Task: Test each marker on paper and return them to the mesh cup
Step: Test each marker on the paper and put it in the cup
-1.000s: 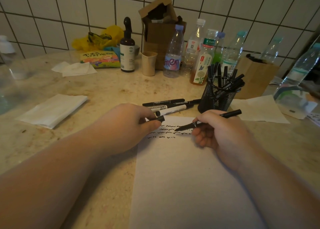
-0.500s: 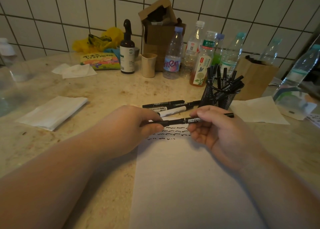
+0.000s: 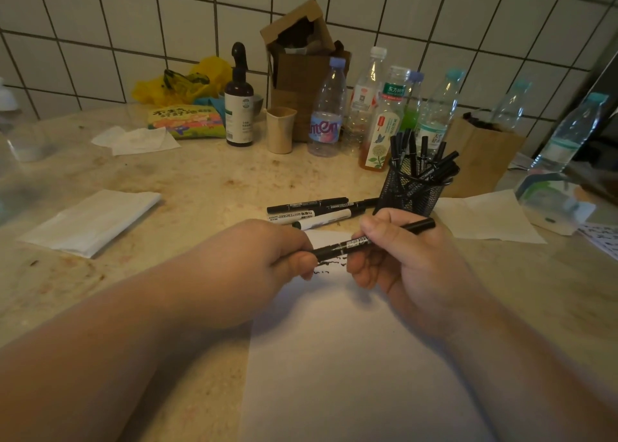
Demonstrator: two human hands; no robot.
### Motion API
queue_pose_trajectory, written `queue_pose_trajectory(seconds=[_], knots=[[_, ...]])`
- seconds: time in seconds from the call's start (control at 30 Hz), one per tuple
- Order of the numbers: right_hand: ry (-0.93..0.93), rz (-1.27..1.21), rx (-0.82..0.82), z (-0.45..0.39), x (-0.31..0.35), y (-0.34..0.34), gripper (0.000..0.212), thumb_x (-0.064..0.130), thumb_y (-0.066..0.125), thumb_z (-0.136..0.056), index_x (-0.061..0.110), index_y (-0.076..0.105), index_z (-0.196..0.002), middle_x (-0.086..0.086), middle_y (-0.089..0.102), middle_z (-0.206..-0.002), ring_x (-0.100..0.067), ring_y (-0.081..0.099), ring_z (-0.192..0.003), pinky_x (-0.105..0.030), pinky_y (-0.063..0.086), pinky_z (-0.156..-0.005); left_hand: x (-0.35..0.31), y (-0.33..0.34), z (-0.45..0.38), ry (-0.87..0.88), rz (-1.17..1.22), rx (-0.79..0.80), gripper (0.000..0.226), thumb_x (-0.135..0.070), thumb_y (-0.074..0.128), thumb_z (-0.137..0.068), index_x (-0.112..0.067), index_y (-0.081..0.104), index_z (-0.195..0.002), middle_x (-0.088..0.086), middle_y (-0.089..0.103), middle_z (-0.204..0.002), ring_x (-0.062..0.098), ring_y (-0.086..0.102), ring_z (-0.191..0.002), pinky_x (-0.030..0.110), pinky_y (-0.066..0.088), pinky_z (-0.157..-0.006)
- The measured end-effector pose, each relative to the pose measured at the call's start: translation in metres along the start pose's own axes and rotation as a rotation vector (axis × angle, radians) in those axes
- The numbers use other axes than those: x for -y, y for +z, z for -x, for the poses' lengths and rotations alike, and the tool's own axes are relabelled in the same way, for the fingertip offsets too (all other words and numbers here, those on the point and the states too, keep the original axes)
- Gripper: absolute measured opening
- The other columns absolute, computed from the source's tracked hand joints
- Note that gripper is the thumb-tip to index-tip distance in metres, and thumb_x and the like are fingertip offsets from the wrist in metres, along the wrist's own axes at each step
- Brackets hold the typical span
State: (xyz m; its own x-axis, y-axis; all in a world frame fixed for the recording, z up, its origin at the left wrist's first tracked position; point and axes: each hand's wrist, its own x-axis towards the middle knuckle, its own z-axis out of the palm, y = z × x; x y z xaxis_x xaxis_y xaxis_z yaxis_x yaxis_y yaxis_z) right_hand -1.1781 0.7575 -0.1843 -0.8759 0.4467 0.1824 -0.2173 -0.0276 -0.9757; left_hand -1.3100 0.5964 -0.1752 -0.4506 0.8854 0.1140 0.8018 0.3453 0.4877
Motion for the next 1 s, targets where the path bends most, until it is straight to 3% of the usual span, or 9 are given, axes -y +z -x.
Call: queue_pose_trajectory(seconds=[0.1,0.17,0.3,0.37,0.43,0.57,0.73,0.83,1.0], knots=[[-0.015,0.017,0.028,0.002,0.0,0.0,0.022,0.019,0.066,-0.09,0.002,0.066,-0.076,-0.019,0.065,-0.061,-0.023,0.058,-0.05,-0.027,0.048,-0.049,0.0,-0.001,0.001,-0.009,0.067,0.093,0.024,-0.04,0.047,-0.096,-0.037,0.062,-0.077,-0.024,0.058,-0.069,-0.004,0.05,-0.065,0.011,0.039,-0.058],[-0.021,0.016,0.04,0.001,-0.001,-0.001,0.02,0.019,0.063,-0.088,0.005,0.067,-0.075,-0.018,0.065,-0.062,-0.022,0.058,-0.051,-0.027,0.048,-0.05,0.002,-0.002,0.001,-0.013,0.09,0.111,0.024,-0.041,0.047,-0.096,-0.038,0.063,-0.078,-0.021,0.058,-0.069,-0.002,0.05,-0.064,0.013,0.039,-0.056],[-0.045,0.075,0.043,0.0,0.003,-0.004,0.023,0.031,0.065,-0.091,0.01,0.074,-0.084,-0.012,0.066,-0.065,-0.02,0.058,-0.056,-0.025,0.048,-0.052,0.002,-0.003,-0.001,0.0,0.098,0.027,0.015,-0.043,0.05,-0.094,-0.043,0.061,-0.084,-0.02,0.062,-0.073,0.001,0.055,-0.068,0.014,0.037,-0.057],[-0.079,0.142,-0.04,0.001,0.008,-0.005,0.029,0.036,0.061,-0.085,0.01,0.073,-0.091,-0.008,0.064,-0.065,-0.018,0.056,-0.058,-0.023,0.047,-0.053,0.004,-0.003,-0.005,-0.033,0.061,-0.045,0.008,-0.045,0.052,-0.094,-0.047,0.058,-0.098,-0.016,0.065,-0.078,0.001,0.057,-0.072,0.017,0.042,-0.062],[-0.146,0.204,-0.199,-0.001,0.011,-0.009,0.03,0.039,0.06,-0.083,0.014,0.071,-0.093,-0.003,0.064,-0.067,-0.016,0.057,-0.061,-0.023,0.049,-0.057,0.012,-0.002,-0.008,-0.078,-0.022,-0.097,0.018,-0.044,0.052,-0.094,-0.048,0.056,-0.112,-0.02,0.064,-0.086,-0.001,0.057,-0.078,0.017,0.044,-0.068],[-0.251,0.119,-0.498,-0.007,0.018,-0.022,0.017,0.023,0.053,-0.099,0.02,0.07,-0.098,0.0,0.066,-0.08,-0.015,0.061,-0.075,-0.028,0.052,-0.068,0.025,0.003,-0.011,-0.146,-0.095,-0.118,0.019,-0.04,0.052,-0.095,-0.047,0.06,-0.11,-0.024,0.061,-0.098,-0.001,0.056,-0.084,0.016,0.043,-0.069],[-0.267,0.214,-0.713,-0.019,0.033,-0.034,0.016,0.025,0.05,-0.103,0.025,0.066,-0.107,-0.003,0.063,-0.088,-0.013,0.06,-0.074,-0.025,0.048,-0.06,0.025,0.005,-0.012,-0.145,-0.072,-0.11,0.02,-0.043,0.051,-0.094,-0.046,0.059,-0.113,-0.025,0.06,-0.092,-0.001,0.056,-0.082,0.019,0.044,-0.07],[-0.193,0.334,-0.783,-0.03,0.038,-0.037,0.015,0.033,0.052,-0.101,0.03,0.065,-0.106,0.003,0.064,-0.084,-0.012,0.059,-0.073,-0.029,0.049,-0.063,0.027,0.005,-0.011,-0.142,-0.057,-0.128,0.02,-0.044,0.052,-0.093,-0.044,0.06,-0.111,-0.025,0.058,-0.088,-0.002,0.056,-0.08,0.018,0.042,-0.067],[-0.124,0.569,-0.746,-0.044,0.057,-0.04,0.011,0.037,0.055,-0.1,0.031,0.063,-0.103,0.005,0.068,-0.089,-0.012,0.065,-0.081,-0.033,0.055,-0.074,0.024,0.004,-0.009,-0.143,-0.035,-0.116,0.021,-0.044,0.052,-0.094,-0.041,0.06,-0.113,-0.021,0.062,-0.094,0.002,0.058,-0.085,0.023,0.049,-0.075]])
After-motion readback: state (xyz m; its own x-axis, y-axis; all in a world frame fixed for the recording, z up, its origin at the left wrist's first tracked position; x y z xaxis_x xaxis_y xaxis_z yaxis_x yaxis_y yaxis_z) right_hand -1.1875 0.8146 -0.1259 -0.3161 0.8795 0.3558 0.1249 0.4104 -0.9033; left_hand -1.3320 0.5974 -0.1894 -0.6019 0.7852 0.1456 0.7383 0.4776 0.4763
